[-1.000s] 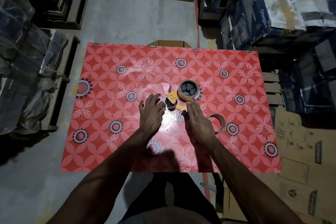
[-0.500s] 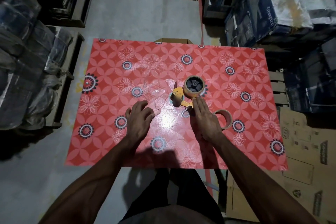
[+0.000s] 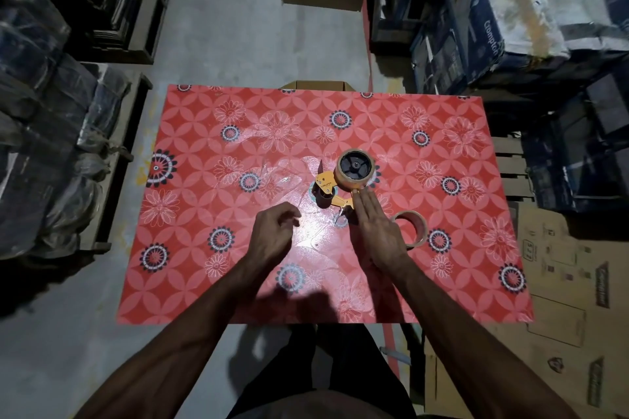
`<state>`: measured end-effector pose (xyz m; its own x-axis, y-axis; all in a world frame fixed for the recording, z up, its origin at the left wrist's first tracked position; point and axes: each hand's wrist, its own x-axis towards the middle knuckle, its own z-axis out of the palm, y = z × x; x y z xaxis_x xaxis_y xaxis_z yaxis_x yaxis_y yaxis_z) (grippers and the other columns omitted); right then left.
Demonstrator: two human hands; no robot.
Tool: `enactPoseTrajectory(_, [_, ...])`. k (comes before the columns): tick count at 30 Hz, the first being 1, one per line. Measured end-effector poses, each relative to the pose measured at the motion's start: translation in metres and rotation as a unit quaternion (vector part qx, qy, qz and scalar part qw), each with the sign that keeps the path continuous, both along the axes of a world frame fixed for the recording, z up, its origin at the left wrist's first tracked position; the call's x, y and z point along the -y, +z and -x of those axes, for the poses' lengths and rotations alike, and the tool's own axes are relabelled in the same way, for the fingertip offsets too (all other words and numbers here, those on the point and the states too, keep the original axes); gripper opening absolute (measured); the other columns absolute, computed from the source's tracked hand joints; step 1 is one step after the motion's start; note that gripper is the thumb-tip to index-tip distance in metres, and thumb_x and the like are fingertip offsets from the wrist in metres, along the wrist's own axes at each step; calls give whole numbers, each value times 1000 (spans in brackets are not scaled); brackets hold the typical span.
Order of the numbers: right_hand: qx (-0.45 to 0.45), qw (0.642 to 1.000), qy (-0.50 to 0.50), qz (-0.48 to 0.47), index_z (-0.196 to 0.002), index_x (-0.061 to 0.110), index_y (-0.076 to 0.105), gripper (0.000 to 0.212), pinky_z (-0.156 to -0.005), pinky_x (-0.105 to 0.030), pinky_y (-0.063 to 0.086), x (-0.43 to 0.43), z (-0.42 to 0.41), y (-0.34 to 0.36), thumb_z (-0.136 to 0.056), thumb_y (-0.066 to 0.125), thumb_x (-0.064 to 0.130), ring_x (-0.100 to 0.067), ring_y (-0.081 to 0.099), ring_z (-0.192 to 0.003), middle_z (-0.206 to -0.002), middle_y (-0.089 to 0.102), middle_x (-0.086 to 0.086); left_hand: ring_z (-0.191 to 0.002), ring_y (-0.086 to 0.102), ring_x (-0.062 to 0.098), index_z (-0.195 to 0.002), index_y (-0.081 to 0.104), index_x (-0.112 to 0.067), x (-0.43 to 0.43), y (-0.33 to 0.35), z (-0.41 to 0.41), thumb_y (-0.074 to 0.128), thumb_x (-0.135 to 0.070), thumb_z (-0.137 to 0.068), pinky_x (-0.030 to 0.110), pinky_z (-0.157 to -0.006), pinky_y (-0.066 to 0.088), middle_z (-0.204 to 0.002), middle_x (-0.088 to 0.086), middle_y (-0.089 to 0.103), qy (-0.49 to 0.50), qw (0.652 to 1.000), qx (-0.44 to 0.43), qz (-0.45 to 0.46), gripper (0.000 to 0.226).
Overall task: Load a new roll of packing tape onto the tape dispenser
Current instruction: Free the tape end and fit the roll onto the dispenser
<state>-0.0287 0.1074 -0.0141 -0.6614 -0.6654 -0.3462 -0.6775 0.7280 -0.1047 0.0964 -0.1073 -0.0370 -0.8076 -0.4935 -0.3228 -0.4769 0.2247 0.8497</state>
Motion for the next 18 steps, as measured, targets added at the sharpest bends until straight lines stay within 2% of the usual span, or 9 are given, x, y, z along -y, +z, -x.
enactPoseTrajectory(2, [-2,1000,1,1,-167,8,-4,87,-94,-46,61,0,0,0,-92,37,-9,-26,-3,-163,-176,-11,-9,-56,67,22,-65,70,-16,3,0,5,47,3,-69,42,-52,56,-61,8,70,23,1000,20,-5,30])
enactPoseTrajectory(4, [2,1000,-4,14,-167,8,-3,85,-95,-47,61,1,0,3,-95,38,-5,-26,-2,-163,-176,-9,-10,-43,56,25,-56,59,-7,5,2,9,44,-7,-67,53,-42,53,-52,19,58,23,999,36,25,19])
enactPoseTrajectory(7, [10,999,-16,34,-168,9,-1,82,-100,-48,58,-1,1,3,-99,43,3,-25,0,-164,-176,-5,-9,-41,50,20,-53,57,-6,10,4,17,53,-20,-79,47,-55,59,-49,14,58,-7,994,55,95,30])
enactPoseTrajectory(9, [26,998,-29,54,-168,12,5,81,-106,-48,54,-2,3,2,-103,51,22,-24,5,-164,-177,3,-7,-44,49,18,-59,59,-5,9,6,24,54,-26,-88,47,-60,60,-54,14,61,-9,992,65,107,37])
enactPoseTrajectory(11, [53,991,-64,103,-163,17,27,75,-106,-46,52,0,8,5,-100,55,45,-26,31,-157,-171,30,-6,-65,69,20,-78,76,-9,5,7,30,54,-17,-93,43,-73,65,-75,10,77,-27,992,68,105,27])
enactPoseTrajectory(13, [47,974,-113,191,-145,25,51,56,-90,-41,58,6,18,15,-97,58,53,-25,62,-123,-140,63,-2,-97,78,16,-113,82,-10,1,13,37,55,1,-92,32,-95,63,-108,5,83,-26,990,75,120,36])
enactPoseTrajectory(14, [38,963,-134,230,-139,26,58,49,-85,-39,58,11,25,20,-98,60,52,-23,67,-111,-128,69,-1,-100,79,15,-118,81,-9,0,17,40,54,8,-89,29,-96,61,-113,6,82,-30,988,79,127,43])
enactPoseTrajectory(16, [21,952,-160,260,-138,23,61,43,-88,-41,58,21,48,27,-100,62,43,-24,68,-111,-127,71,-2,-89,80,17,-110,82,-7,0,18,46,52,13,-85,31,-88,65,-104,8,83,-37,986,81,140,44])
enactPoseTrajectory(18, [19,964,-147,220,-148,23,53,54,-97,-49,57,31,76,31,-96,65,30,-25,59,-129,-144,63,-3,-76,79,19,-101,84,-10,2,16,52,56,8,-84,39,-77,67,-90,6,83,-37,982,88,162,37])
